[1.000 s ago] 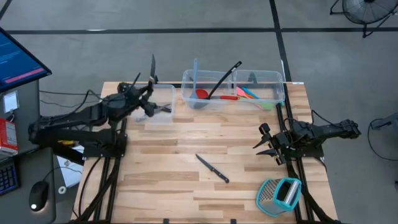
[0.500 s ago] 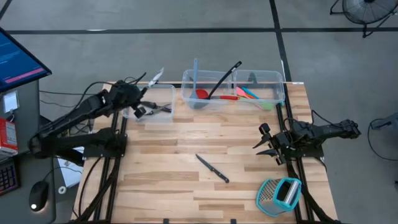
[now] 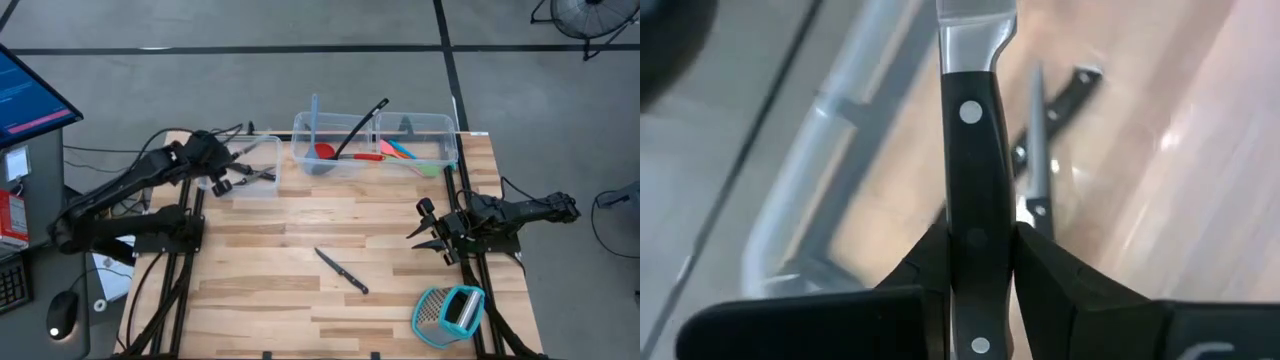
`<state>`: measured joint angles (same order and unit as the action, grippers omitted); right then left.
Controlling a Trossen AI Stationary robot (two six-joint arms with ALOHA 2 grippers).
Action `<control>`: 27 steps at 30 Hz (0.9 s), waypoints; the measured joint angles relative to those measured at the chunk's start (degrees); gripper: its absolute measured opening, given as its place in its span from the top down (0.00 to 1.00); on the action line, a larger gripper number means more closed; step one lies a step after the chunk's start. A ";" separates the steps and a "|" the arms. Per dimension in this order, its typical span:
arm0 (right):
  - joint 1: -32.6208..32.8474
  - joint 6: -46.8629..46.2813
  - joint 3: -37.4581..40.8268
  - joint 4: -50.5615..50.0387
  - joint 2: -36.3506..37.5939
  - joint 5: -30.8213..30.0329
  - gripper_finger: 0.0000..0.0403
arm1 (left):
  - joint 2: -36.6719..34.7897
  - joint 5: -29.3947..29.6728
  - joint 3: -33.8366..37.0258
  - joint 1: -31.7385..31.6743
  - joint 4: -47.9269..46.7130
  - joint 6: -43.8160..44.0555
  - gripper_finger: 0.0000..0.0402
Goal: Pick & Place Kitchen Items
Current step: Put the black knife into the top left transparent bin
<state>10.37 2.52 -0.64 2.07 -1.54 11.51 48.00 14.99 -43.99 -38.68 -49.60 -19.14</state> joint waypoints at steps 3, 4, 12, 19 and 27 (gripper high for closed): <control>0.00 0.00 0.00 0.00 0.02 0.00 0.69 | 2.97 -0.48 0.00 0.00 -0.73 -0.04 0.86; -0.01 0.00 0.00 0.00 0.00 0.00 0.69 | 3.76 -0.47 0.00 0.00 -0.74 -0.11 0.86; -0.01 -0.01 0.00 0.00 0.00 0.00 0.69 | 6.18 -0.49 0.00 0.13 -3.44 -0.13 0.86; 0.00 0.00 0.00 0.00 0.00 0.00 0.69 | 6.32 -1.74 0.00 0.11 -5.75 -0.13 0.86; -0.02 0.00 0.00 0.00 0.00 0.02 0.69 | 10.14 -3.40 0.00 0.11 -5.53 -0.15 0.86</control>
<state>10.35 2.52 -0.64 2.07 -1.53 11.53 58.13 11.60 -43.99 -38.56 -55.13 -19.29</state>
